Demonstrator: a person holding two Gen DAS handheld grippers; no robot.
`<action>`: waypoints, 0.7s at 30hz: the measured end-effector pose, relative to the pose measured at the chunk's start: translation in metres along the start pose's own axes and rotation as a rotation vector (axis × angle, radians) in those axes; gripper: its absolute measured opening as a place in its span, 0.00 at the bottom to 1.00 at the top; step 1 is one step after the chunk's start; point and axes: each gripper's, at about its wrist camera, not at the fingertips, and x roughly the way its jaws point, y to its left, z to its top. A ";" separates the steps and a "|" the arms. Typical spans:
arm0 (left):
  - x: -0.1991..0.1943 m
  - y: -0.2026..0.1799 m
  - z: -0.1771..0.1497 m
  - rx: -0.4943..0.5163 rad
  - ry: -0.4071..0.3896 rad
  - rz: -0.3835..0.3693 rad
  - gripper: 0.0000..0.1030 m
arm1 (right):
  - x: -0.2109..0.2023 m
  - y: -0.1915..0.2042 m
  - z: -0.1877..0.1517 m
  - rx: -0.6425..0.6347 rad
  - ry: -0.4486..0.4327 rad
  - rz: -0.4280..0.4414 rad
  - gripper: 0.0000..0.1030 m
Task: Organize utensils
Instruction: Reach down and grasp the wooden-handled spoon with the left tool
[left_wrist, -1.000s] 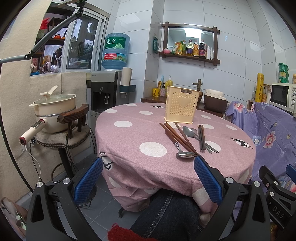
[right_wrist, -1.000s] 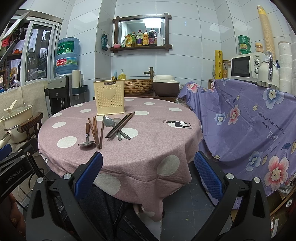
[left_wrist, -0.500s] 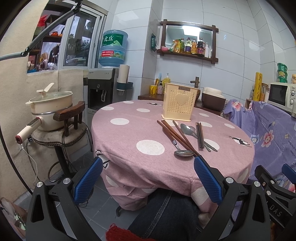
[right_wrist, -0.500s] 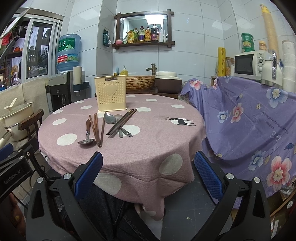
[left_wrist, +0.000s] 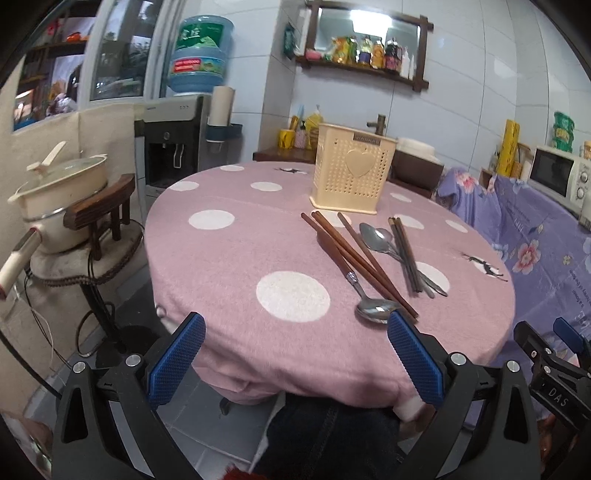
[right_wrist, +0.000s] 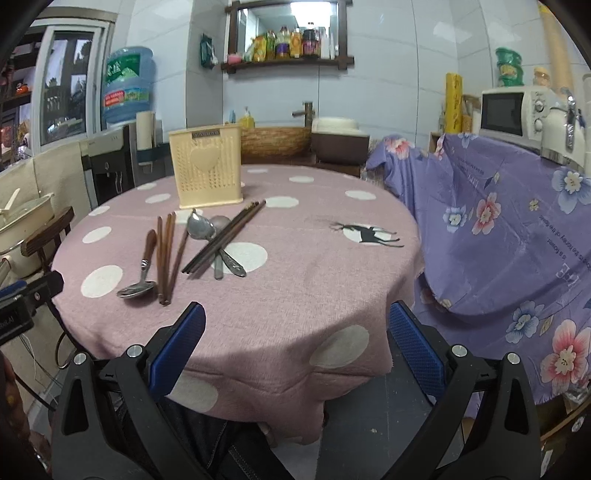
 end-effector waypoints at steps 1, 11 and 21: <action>0.005 -0.001 0.006 0.021 0.004 0.001 0.95 | 0.007 -0.002 0.004 0.005 0.018 0.021 0.95; 0.081 -0.005 0.059 0.010 0.238 -0.116 0.53 | 0.063 0.006 0.049 -0.054 0.100 0.081 0.95; 0.131 -0.026 0.062 0.041 0.397 -0.097 0.25 | 0.074 0.009 0.052 -0.062 0.112 0.068 0.95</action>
